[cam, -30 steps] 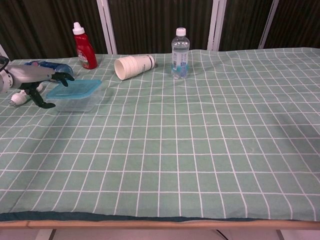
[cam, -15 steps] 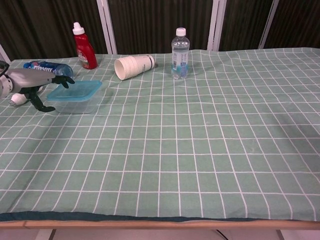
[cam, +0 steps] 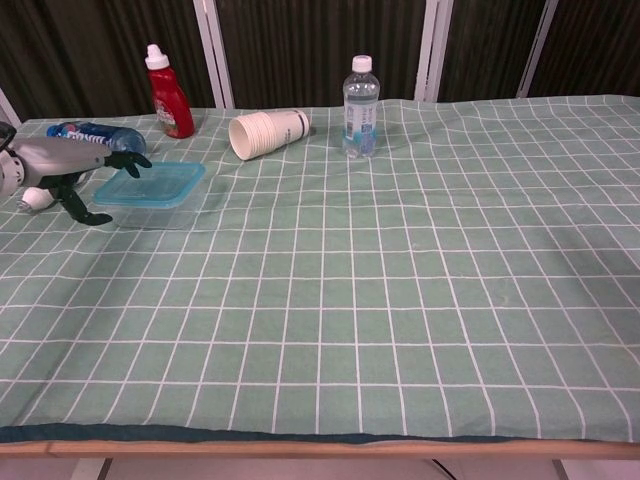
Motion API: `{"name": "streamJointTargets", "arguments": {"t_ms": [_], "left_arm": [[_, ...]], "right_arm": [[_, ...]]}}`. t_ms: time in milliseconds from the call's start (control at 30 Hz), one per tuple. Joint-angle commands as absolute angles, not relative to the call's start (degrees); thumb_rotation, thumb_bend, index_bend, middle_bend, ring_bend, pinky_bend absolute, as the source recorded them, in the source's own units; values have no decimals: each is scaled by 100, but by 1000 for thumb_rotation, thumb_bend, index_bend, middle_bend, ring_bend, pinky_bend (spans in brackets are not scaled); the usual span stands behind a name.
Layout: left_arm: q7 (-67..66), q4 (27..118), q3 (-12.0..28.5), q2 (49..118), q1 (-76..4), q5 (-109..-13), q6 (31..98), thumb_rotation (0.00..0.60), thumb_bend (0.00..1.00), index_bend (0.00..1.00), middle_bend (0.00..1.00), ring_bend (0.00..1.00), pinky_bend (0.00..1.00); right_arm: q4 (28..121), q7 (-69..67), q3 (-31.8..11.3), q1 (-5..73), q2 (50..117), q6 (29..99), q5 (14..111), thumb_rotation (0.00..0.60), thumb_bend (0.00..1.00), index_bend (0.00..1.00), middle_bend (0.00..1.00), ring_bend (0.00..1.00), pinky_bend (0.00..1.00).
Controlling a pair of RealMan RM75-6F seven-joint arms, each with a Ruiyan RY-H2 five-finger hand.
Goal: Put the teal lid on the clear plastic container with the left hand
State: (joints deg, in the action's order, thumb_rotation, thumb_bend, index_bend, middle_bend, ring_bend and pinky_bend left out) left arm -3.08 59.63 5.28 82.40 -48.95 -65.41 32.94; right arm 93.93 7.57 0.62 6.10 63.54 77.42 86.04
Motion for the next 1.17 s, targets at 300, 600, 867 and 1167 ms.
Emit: {"name": "streamJointTargets", "arguments": {"t_ms": [300, 600, 867, 1167], "left_arm": [[-406, 7248, 590, 7605, -4466, -7306, 4763, 600, 345, 0, 134, 72, 16], [-376, 8463, 81, 7087, -3092, -8131, 7033, 600, 346, 0, 37, 0, 10], [-774, 8454, -713, 7130, -1090, -8112, 9001, 600, 349, 0, 14, 0, 0], [-603, 8503, -591, 7033, -953, -8687, 9270, 600, 354, 0, 0, 0, 0]], "right_arm": [[9396, 726, 88, 591, 6334, 7792, 8677, 600, 63, 0, 0, 0, 0], [9401, 723, 105, 586, 6316, 7780, 8685, 600, 64, 0, 0, 0, 0], [9430, 1014, 189, 619, 6426, 7672, 8761, 600, 63, 0, 0, 0, 0], [9449, 1179, 266, 589, 6475, 7704, 8861, 600, 63, 0, 0, 0, 0]]}}
